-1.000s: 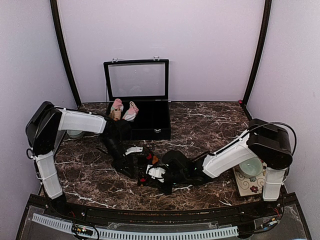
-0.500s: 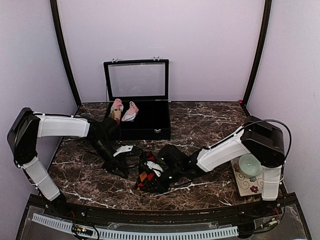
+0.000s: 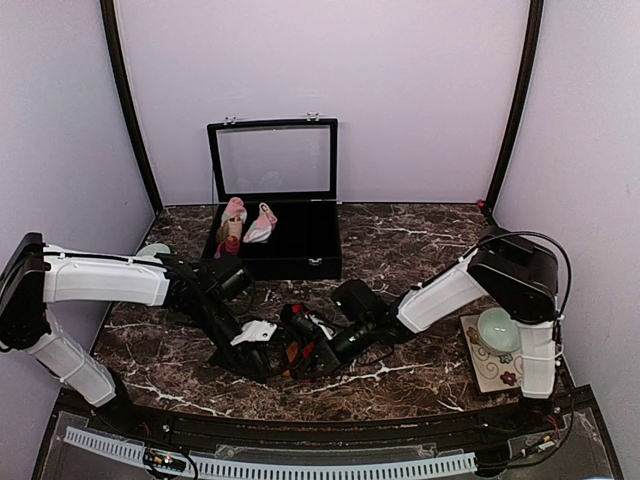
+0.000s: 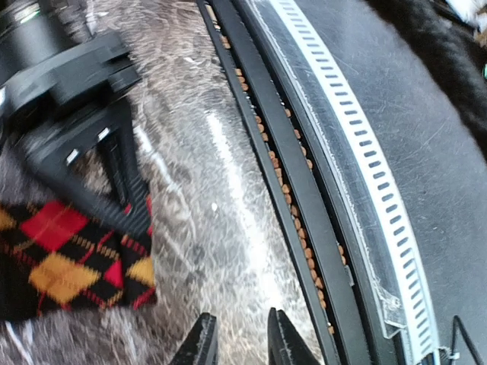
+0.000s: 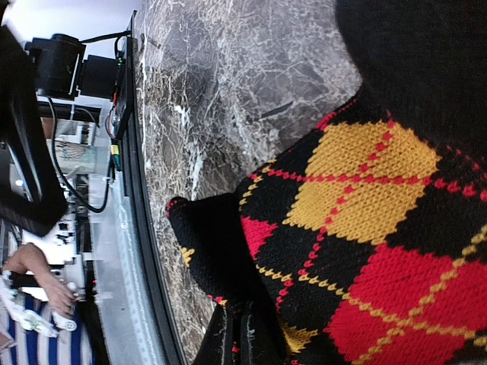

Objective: Roll the socks
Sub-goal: Pick up the sock from the center of the board.

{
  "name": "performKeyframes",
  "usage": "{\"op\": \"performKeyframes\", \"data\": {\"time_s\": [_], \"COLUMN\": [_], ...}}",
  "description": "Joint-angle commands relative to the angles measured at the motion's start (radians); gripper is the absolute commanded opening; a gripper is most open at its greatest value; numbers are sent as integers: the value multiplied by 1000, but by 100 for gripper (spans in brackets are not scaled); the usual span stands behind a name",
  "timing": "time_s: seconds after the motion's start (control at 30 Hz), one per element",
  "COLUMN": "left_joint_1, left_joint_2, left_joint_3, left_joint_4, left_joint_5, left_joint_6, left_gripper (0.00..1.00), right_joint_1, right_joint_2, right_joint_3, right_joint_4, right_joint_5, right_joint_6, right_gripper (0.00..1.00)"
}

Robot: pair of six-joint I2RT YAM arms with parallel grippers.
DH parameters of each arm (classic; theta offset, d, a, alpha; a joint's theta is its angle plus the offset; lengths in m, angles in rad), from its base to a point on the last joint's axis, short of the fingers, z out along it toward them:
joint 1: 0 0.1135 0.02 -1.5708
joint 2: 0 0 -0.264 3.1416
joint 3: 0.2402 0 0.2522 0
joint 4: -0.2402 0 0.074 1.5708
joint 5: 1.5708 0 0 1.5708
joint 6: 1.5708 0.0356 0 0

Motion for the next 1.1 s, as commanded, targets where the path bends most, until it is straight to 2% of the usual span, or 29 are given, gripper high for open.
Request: {"op": "performKeyframes", "data": {"time_s": [0.0, 0.33, 0.43, 0.73, 1.07], "left_joint_1": [-62, -124, -126, -150, -154], "left_joint_2": [41, 164, 161, 101, 158], "left_joint_3": [20, 17, 7, -22, -32], "left_joint_4": [95, 198, 240, 281, 305], "left_joint_5": [-93, -212, -239, -283, -352], "left_joint_6": [7, 36, 31, 54, 79], "left_gripper": [25, 23, 23, 33, 29], "right_joint_1": [-11, -32, -34, -46, -48], "right_joint_2": [130, 166, 165, 153, 144], "right_joint_3": [-26, -37, -35, -35, -51], "right_joint_4": [-245, -246, -249, -254, -227], "right_joint_5": [102, 95, 86, 69, 51], "right_joint_6": [42, 78, 74, 73, 91], "right_gripper": [0, 0, 0, 0, 0]}}
